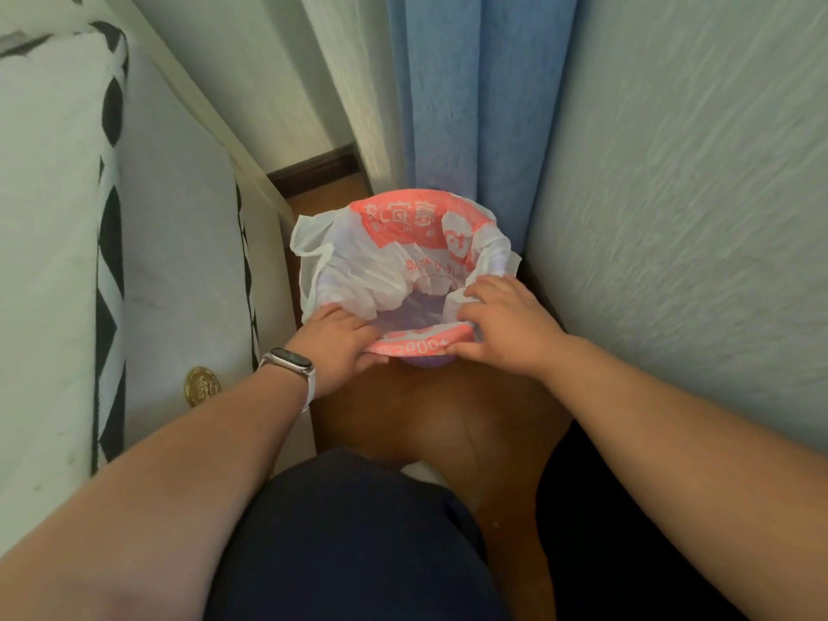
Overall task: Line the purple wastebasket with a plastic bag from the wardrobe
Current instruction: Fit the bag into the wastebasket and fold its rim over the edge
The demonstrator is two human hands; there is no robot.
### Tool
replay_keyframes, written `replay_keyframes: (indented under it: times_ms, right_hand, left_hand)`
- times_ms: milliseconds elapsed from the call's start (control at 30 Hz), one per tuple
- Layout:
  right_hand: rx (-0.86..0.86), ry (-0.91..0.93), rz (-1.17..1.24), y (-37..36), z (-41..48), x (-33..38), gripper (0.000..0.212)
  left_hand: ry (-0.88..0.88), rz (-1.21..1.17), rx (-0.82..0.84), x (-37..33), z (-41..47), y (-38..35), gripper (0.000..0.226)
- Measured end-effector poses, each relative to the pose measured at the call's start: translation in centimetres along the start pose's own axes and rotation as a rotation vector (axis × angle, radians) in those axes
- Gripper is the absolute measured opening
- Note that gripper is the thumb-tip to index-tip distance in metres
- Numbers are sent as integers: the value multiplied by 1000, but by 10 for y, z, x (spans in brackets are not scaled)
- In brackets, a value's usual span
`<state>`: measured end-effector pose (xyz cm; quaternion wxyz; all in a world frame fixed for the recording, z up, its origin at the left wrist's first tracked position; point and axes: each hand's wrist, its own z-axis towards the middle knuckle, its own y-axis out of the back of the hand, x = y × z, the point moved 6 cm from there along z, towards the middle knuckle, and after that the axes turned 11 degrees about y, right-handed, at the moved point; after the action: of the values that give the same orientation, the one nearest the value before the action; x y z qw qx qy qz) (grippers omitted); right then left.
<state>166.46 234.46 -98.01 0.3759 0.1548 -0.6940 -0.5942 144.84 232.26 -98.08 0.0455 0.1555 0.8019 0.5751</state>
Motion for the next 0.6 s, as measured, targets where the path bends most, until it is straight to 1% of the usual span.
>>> replay_keyframes:
  times_ms: [167,267,367,467,533,567,600]
  right_hand:
    - [-50,-16,-111,-6,6,-4,28]
    - [-57,-40,-172,-11,11,-5,23]
    - [-49,-59,-218,-14,13,-6,22]
    - [-41,-78,-281,-17,14,-5,25]
    - [-40,-88,-295,-18,14,-3,28]
    - [-33,-95,-302,-18,15,-3,30]
    - [-22,-103,-308,-18,16,-2,32]
  left_hand:
    - [-5,21,-164,0,2,2,20]
    - [22,48,-183,-1,6,0,18]
    - [51,76,-181,-1,10,-3,21]
    - [47,58,-232,-2,8,-6,26]
    - [36,34,-262,-2,7,-8,24]
    - [25,19,-266,-1,5,-10,22]
    - [15,4,-262,-1,4,-12,25]
